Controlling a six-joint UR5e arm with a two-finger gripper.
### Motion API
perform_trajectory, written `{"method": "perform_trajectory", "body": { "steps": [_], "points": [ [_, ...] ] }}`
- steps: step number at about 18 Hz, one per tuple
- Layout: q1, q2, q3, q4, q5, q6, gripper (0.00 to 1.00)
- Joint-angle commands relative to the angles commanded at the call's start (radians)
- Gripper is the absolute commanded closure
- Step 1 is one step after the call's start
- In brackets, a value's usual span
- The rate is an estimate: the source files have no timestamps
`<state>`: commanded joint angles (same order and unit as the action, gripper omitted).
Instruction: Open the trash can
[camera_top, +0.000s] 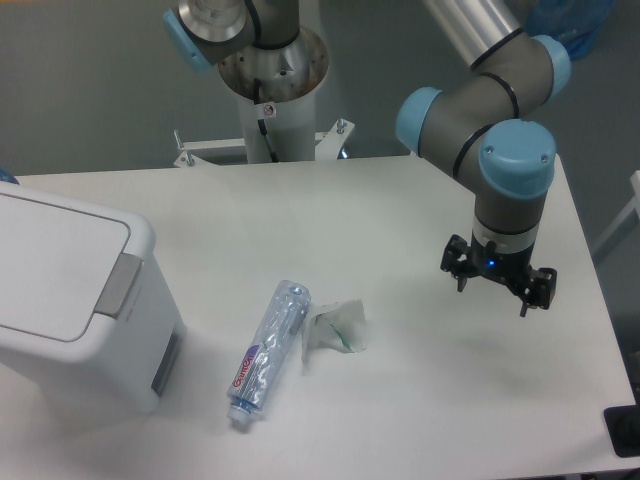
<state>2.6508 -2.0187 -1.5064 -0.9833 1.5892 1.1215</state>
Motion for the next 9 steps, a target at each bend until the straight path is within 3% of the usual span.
{"method": "perform_trajectory", "body": {
  "steps": [2,5,9],
  "points": [
    [-0.018,0.017,-0.006,0.0,-0.027,-0.058,0.0],
    [-0.025,0.028,-0.003,0.003,-0.113,-0.256,0.0],
    [-0.026,0.063,-0.011,0.0,-0.309,-0.313,0.0]
  ]
}}
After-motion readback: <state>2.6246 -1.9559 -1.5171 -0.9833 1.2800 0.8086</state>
